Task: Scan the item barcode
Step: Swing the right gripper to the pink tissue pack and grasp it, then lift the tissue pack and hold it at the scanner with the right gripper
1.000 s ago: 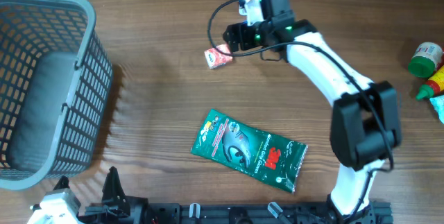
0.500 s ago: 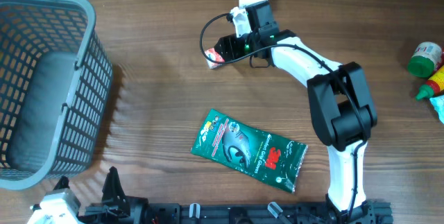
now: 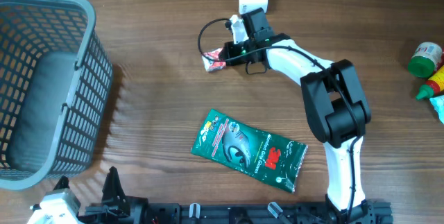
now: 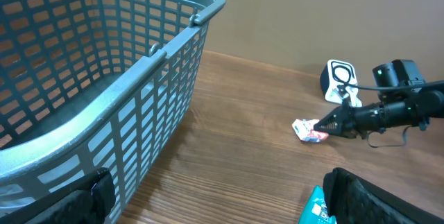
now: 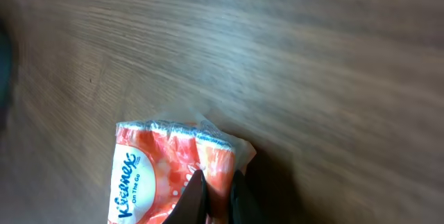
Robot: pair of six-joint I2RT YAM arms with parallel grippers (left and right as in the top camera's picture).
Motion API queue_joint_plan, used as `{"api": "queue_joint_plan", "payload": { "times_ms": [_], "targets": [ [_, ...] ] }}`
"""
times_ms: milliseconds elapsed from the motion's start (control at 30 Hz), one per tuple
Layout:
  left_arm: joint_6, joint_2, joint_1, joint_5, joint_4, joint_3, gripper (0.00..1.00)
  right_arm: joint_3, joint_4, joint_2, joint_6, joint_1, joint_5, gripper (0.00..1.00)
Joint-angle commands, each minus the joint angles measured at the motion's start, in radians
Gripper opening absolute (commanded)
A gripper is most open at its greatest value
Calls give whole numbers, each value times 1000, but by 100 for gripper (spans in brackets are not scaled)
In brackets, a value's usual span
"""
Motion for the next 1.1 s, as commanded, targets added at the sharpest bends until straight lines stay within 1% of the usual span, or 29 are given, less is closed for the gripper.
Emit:
{"api": "queue_joint_plan", "payload": {
  "times_ms": [0,100,133,167,200,300,400,467,567,700,800,1000,1067],
  "targets": [
    [12,-3,6,-13,1,3,100,-8,-138,-108,170,-56,-33,4],
    [12,-3,6,-13,1,3,100,-8,-373,-238,308,-109,-55,4],
    [12,-3,6,-13,1,3,100,-8,-447,-270,335,-121,-67,4],
    [12,-3,6,-13,1,3,100,-8,-557,-313,364,-136,-85,5],
    [12,-3,6,-13,1,3,100,-8,-609,-330,376,-142,-97,4],
    [12,-3,6,-13,1,3,100,-8,-853,-382,369,-147,-117,4],
    [12,-3,6,-13,1,3,100,-8,-1018,-385,295,-140,-117,4],
    [12,-3,6,-13,1,3,100,-8,-1099,-385,219,-137,-117,4],
    [12,-3,6,-13,1,3,100,-8,-1198,-385,202,-132,-113,4],
    [12,-3,6,-13,1,3,100,-8,-1217,-388,190,-128,-110,4],
    [12,-3,6,-13,1,3,100,-8,-1193,-388,193,-128,-109,4],
    [12,-3,6,-13,1,3,100,-8,-1015,-388,219,-163,-109,4],
    [12,-3,6,-13,1,3,100,-8,-879,-388,240,-217,-109,4]
  ]
}}
